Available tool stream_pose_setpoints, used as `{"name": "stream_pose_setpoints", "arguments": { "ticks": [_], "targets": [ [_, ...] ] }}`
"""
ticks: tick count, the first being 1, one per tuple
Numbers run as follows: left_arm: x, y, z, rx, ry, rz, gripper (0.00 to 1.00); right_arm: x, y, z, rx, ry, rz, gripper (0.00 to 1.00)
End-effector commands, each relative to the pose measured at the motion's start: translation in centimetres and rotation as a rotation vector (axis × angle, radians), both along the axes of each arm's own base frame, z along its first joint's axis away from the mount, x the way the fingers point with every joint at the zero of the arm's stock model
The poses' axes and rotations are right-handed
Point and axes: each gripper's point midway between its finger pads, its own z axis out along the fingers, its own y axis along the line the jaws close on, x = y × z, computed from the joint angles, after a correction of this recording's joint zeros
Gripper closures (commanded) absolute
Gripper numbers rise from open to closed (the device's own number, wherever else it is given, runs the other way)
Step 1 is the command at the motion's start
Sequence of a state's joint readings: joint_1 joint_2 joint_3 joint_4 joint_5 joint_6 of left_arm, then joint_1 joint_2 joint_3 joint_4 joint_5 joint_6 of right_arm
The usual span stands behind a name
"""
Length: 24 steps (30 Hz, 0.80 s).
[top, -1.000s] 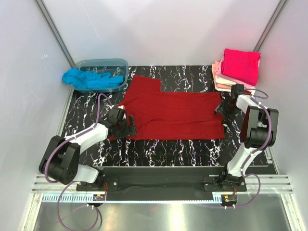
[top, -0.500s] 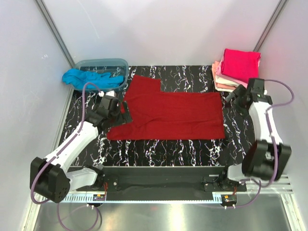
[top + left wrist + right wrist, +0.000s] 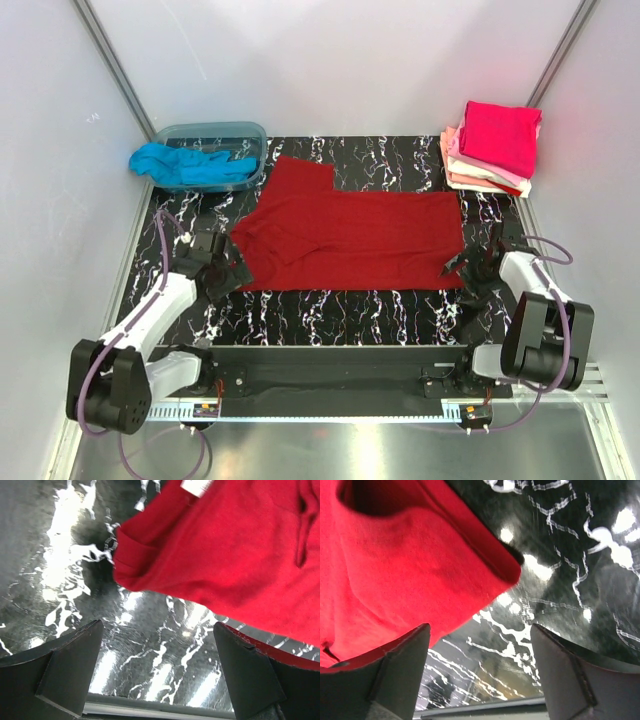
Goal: Fold and stack the t-shirts
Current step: Fold the tshirt
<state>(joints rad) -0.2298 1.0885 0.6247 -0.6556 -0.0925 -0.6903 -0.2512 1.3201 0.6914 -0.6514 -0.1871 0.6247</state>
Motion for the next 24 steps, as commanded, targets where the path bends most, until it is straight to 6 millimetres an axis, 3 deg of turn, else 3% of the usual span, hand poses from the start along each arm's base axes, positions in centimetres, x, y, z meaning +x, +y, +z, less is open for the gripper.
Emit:
{"name": "stream_pose_setpoints", "arguments": {
  "ticks": [1, 6, 8, 9, 12, 13, 16, 17, 24],
  "targets": [
    [1.9, -0.1, 0.3, -0.033, -0.064, 0.028, 0.01, 2.1, -0.4, -0.2, 0.016, -0.054, -0.028, 0.14],
    [2.6, 0.4, -1.2, -0.024, -0.044, 0.052, 0.01, 2.6, -0.5, -1.8, 0.029, -0.030, -0.040, 0.26],
    [2.5, 0.6, -1.8, -0.017, -0.032, 0.059, 0.03, 3.0, -0.8, -2.1, 0.022, -0.035, -0.043, 0.35],
    [2.8, 0.7, -1.8, -0.018, -0.044, 0.062, 0.04, 3.2, -0.9, -2.2, 0.018, -0.034, -0.043, 0.50],
    [2.9, 0.8, -2.2, -0.019, -0.042, 0.067, 0.12, 3.0, -1.3, -2.2, -0.003, -0.031, -0.042, 0.80],
    [3.1, 0.8, -2.2, -0.022, -0.044, 0.066, 0.15, 2.9, -1.5, -2.2, -0.013, -0.030, -0.042, 0.83],
    [3.9, 0.6, -2.0, -0.021, -0.056, 0.052, 0.34, 2.8, -1.6, -1.9, -0.025, -0.042, -0.034, 0.96],
    [4.0, 0.6, -2.2, -0.017, -0.048, 0.043, 0.47, 2.7, -1.5, -1.8, -0.026, -0.043, -0.029, 0.99],
    [5.4, 2.0, 0.2, 0.058, -0.119, 0.063, 0.81, 3.3, -1.1, 0.5, -0.003, -0.090, -0.021, 1.00]
  ]
}}
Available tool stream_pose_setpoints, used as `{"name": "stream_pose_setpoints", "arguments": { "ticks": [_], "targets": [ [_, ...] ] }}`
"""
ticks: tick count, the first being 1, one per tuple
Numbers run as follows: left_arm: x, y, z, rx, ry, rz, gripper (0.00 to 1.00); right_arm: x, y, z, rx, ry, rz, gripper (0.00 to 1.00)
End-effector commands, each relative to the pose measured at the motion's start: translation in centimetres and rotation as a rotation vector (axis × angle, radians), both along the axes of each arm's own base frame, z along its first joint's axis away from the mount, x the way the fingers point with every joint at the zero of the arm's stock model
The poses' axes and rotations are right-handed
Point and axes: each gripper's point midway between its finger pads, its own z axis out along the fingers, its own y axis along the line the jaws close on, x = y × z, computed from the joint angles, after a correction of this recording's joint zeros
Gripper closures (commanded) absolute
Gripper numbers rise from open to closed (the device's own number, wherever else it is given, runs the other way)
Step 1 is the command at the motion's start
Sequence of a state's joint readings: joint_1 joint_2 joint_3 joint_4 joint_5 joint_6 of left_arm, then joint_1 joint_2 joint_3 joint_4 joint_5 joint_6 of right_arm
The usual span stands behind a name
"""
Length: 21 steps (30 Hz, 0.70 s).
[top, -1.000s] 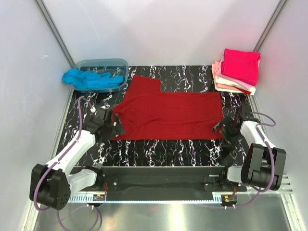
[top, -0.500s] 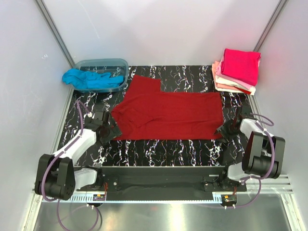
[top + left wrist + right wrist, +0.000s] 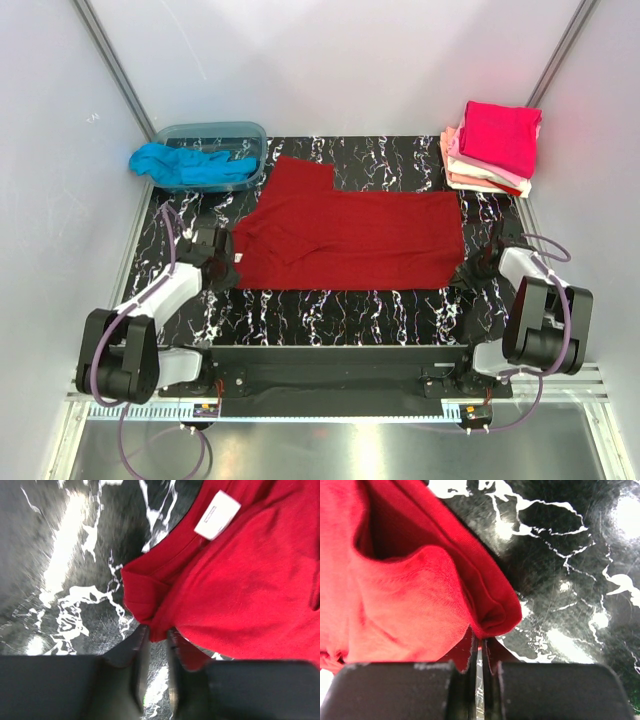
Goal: Fold and stack the t-shirts
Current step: Fold the tshirt
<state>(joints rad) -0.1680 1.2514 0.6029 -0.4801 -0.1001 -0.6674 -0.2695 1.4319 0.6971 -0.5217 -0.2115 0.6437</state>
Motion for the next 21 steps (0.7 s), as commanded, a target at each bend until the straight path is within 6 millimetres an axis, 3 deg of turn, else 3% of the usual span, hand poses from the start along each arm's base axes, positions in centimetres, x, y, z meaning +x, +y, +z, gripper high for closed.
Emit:
{"name": "stream_pose_setpoints", "arguments": {
  "ticks": [1, 4, 10, 21],
  "targets": [
    [2.9, 1.1, 3.4, 0.056, -0.137, 0.021, 0.85, 1.0, -0.7, 2.4, -0.035, -0.066, 0.003, 1.00],
    [2.4, 1.3, 4.2, 0.051, -0.146, 0.023, 1.00, 0.5, -0.9, 3.4, -0.046, -0.073, -0.008, 1.00],
    [0.7, 0.9, 6.9, -0.009, -0.204, 0.063, 1.00, -0.9, -1.0, 4.6, -0.036, -0.073, -0.057, 1.00],
    [-2.7, -0.4, 9.1, -0.138, -0.218, 0.091, 1.00, -4.8, -1.5, 6.7, -0.071, -0.023, -0.193, 1.00]
  ]
}}
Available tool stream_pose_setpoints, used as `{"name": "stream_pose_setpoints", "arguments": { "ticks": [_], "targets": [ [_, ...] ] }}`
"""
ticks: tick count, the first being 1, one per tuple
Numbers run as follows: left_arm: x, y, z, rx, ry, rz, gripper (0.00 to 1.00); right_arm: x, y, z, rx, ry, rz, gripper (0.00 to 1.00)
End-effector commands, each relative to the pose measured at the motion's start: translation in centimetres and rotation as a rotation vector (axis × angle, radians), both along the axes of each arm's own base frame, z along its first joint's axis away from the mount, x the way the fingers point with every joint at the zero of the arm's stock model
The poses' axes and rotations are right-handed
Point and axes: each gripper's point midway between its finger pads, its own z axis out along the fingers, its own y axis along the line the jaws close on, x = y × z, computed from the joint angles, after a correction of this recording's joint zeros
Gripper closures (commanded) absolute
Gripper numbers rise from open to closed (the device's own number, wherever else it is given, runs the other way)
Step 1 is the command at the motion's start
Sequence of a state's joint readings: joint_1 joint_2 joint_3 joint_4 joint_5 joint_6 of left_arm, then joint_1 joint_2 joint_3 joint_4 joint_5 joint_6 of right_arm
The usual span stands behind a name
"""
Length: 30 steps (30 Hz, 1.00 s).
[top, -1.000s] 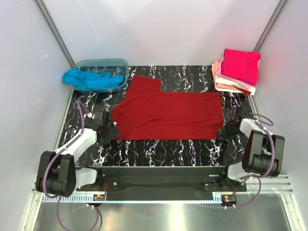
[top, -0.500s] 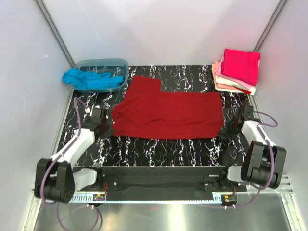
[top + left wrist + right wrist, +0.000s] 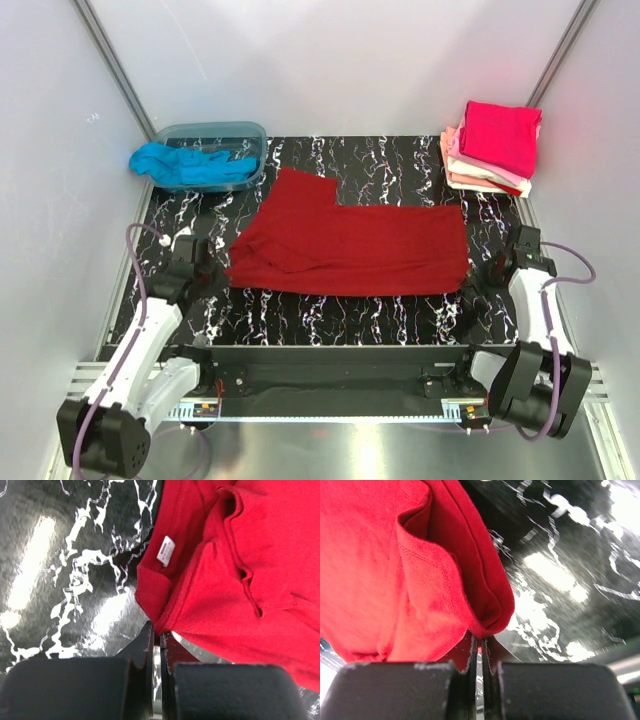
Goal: Fold and stack the t-shirts
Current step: Fold the tshirt
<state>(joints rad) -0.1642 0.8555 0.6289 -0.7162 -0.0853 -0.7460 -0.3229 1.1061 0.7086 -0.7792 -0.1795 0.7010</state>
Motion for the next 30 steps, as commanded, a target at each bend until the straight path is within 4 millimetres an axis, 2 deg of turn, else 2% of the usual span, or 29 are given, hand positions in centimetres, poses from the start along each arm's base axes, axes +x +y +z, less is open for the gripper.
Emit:
{"name": "stream_pose_setpoints", "arguments": {
  "ticks": [1, 3, 5, 6, 7, 8, 9, 10, 11, 12, 13, 14, 16, 18, 19, 20, 21, 23, 24, 25, 26, 27, 29, 30],
  "targets": [
    [-0.4, -0.7, 2.6, -0.078, -0.058, 0.025, 1.00, -1.8, -0.9, 0.9, -0.036, 0.049, -0.103, 1.00],
    [-1.1, -0.9, 3.1, -0.095, -0.051, 0.023, 0.98, -2.6, -1.2, 1.3, -0.055, 0.047, -0.133, 1.00],
    [-2.4, -1.1, 3.6, -0.110, -0.042, 0.012, 0.94, -3.4, -1.3, 1.6, -0.061, 0.040, -0.166, 0.94],
    [-2.8, -1.0, 3.9, -0.113, -0.045, 0.012, 0.83, -3.6, -1.3, 1.7, -0.059, 0.042, -0.177, 0.90],
    [-3.4, -1.4, 4.5, -0.133, -0.054, -0.005, 0.78, -3.9, -1.3, 1.9, -0.058, 0.040, -0.192, 0.83],
    [-4.3, -1.4, 4.5, -0.135, -0.039, -0.011, 0.75, -4.1, -1.2, 2.2, -0.059, 0.023, -0.193, 0.42],
    [-4.5, -1.4, 5.4, -0.141, -0.058, -0.021, 0.71, -4.2, -1.2, 2.4, -0.064, 0.017, -0.202, 0.21],
    [-4.7, -1.3, 6.3, -0.131, -0.092, -0.042, 0.52, -4.3, -1.3, 2.5, -0.069, 0.011, -0.215, 0.05],
    [-5.1, -1.1, 6.7, -0.115, -0.098, -0.046, 0.43, -4.3, -1.5, 2.8, -0.081, -0.007, -0.219, 0.00],
    [-4.8, -0.8, 8.5, -0.098, -0.146, -0.051, 0.33, -4.0, -1.8, 3.1, -0.095, -0.023, -0.222, 0.00],
    [-4.2, 0.1, 9.3, -0.040, -0.181, -0.056, 0.24, -3.8, -2.2, 3.2, -0.117, -0.036, -0.223, 0.00],
    [-3.6, 0.3, 10.2, -0.016, -0.210, -0.063, 0.22, -3.4, -2.5, 3.6, -0.130, -0.055, -0.231, 0.00],
    [-0.9, 0.3, 12.6, 0.033, -0.289, -0.107, 0.20, -2.6, -2.4, 3.9, -0.120, -0.086, -0.210, 0.00],
    [1.8, -0.5, 14.5, 0.040, -0.348, -0.162, 0.20, -1.1, -1.8, 4.4, -0.080, -0.137, -0.172, 0.00],
    [3.9, -1.9, 13.7, 0.025, -0.308, -0.245, 0.20, -0.6, -1.4, 4.6, -0.059, -0.152, -0.141, 0.00],
    [6.2, -2.8, 14.7, 0.017, -0.358, -0.280, 0.22, 0.5, -1.0, 4.8, -0.039, -0.186, -0.106, 0.00],
    [9.0, -3.6, 14.0, 0.010, -0.314, -0.309, 0.24, 1.1, 0.0, 5.2, 0.011, -0.223, -0.050, 0.00],
    [12.6, -4.2, 13.9, 0.032, -0.304, -0.340, 0.28, 2.8, 0.9, 5.5, 0.049, -0.312, 0.026, 0.00],
    [15.9, -4.7, 13.5, 0.041, -0.272, -0.346, 0.28, 3.0, 1.7, 5.8, 0.075, -0.336, 0.075, 0.00],
    [17.5, -5.0, 13.3, 0.049, -0.262, -0.361, 0.29, 3.1, 1.8, 5.8, 0.070, -0.337, 0.086, 0.00],
    [19.8, -5.7, 15.4, 0.052, -0.310, -0.374, 0.30, 3.3, 2.0, 5.9, 0.063, -0.354, 0.107, 0.00],
    [21.9, -6.1, 12.6, 0.066, -0.244, -0.380, 0.30, 3.3, 2.9, 6.2, 0.070, -0.377, 0.143, 0.00],
    [24.3, -7.0, 11.6, 0.081, -0.224, -0.402, 0.31, 3.6, 4.5, 7.4, 0.072, -0.499, 0.211, 0.00],
    [26.6, -7.5, 10.6, 0.088, -0.210, -0.405, 0.31, 3.6, 5.2, 7.8, 0.065, -0.537, 0.222, 0.00]
  ]
}}
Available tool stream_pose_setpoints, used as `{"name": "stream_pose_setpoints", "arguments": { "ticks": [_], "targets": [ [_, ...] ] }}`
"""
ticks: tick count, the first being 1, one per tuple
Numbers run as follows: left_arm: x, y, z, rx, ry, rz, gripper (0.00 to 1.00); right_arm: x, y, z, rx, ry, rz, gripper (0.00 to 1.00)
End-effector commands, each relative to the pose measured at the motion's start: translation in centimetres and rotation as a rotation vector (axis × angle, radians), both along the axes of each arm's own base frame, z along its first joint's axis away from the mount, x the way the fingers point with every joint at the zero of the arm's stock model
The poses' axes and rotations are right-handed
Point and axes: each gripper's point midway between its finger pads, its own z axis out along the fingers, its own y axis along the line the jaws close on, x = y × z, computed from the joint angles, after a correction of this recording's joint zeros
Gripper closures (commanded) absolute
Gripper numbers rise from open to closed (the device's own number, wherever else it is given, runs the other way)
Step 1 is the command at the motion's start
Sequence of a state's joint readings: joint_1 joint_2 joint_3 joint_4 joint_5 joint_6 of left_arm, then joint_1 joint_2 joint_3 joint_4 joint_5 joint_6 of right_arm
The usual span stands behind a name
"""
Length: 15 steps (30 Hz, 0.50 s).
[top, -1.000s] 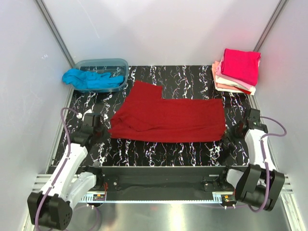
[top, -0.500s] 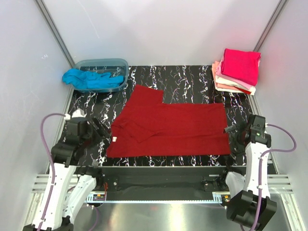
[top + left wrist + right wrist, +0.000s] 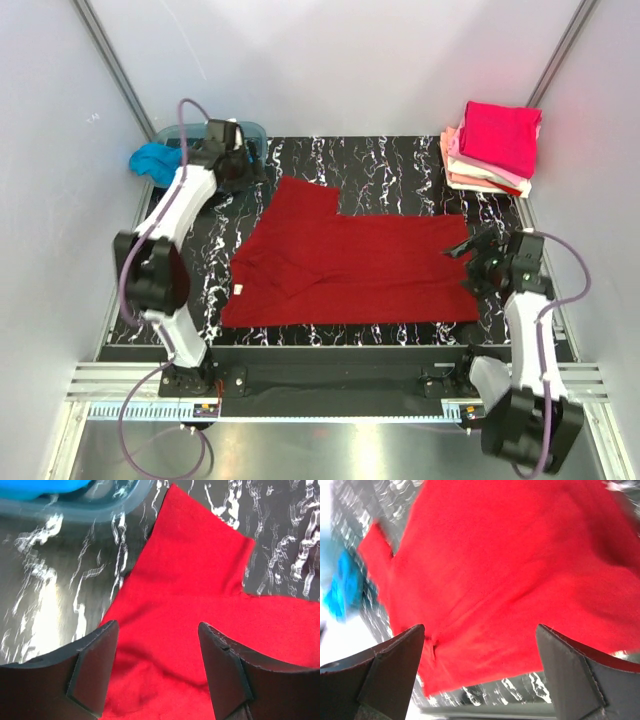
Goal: Fold and stack the t-shirts
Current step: Fold the tshirt
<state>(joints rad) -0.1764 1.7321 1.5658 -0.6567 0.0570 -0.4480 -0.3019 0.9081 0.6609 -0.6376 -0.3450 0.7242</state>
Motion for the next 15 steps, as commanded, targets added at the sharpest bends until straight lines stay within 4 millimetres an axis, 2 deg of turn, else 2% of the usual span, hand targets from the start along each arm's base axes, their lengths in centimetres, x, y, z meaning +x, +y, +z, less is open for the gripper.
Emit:
{"name": "stream_pose_setpoints", "arguments": {
  "ticks": [1, 2, 3, 4, 5, 6, 7, 8, 10, 11, 12, 14, 15],
  "targets": [
    [4.9, -1.8, 0.9, 0.035, -0.073, -0.079, 0.31, 0.7, 4.7, 3.3, -0.013, -0.265, 0.201, 0.00],
    [5.8, -2.3, 0.2, 0.047, -0.062, -0.090, 0.31, 0.3, 5.5, 3.8, -0.034, -0.351, 0.224, 0.00],
    [7.9, -2.7, -0.8, 0.062, -0.058, -0.089, 0.31, 0.0, 6.2, 3.6, -0.039, -0.375, 0.232, 0.00],
    [8.2, -3.2, -1.7, 0.078, -0.033, -0.105, 0.31, -0.7, 7.2, 2.9, -0.036, -0.416, 0.267, 0.00],
    [9.7, -3.7, -0.4, 0.078, -0.071, -0.109, 0.31, -1.1, 8.1, 2.3, -0.027, -0.427, 0.297, 0.00],
    [10.5, -3.9, -3.1, 0.100, -0.025, -0.111, 0.31, -1.4, 8.5, 1.7, -0.016, -0.435, 0.310, 0.00],
    [10.7, -4.5, -3.8, 0.112, -0.015, -0.127, 0.31, -1.8, 9.1, 0.1, -0.006, -0.441, 0.326, 0.00],
    [11.2, -4.8, -4.2, 0.117, -0.016, -0.133, 0.31, -1.8, 9.1, -0.5, 0.005, -0.447, 0.315, 0.00],
    [12.4, -5.1, -5.7, 0.149, -0.009, -0.118, 0.30, -1.8, 9.2, 0.2, 0.003, -0.477, 0.326, 0.00],
    [12.9, -5.2, -5.6, 0.148, -0.021, -0.114, 0.29, -1.8, 9.3, 0.0, 0.005, -0.474, 0.329, 0.00],
    [13.2, -5.3, -7.1, 0.147, -0.001, -0.113, 0.29, -1.8, 9.3, -0.2, 0.013, -0.469, 0.323, 0.00],
    [13.9, -5.4, -7.7, 0.147, -0.008, -0.102, 0.28, -1.7, 9.4, -0.5, 0.014, -0.463, 0.329, 0.00],
    [14.2, -5.3, -9.0, 0.153, 0.009, -0.092, 0.28, -1.6, 9.5, -0.6, 0.019, -0.459, 0.331, 0.00]
  ]
}}
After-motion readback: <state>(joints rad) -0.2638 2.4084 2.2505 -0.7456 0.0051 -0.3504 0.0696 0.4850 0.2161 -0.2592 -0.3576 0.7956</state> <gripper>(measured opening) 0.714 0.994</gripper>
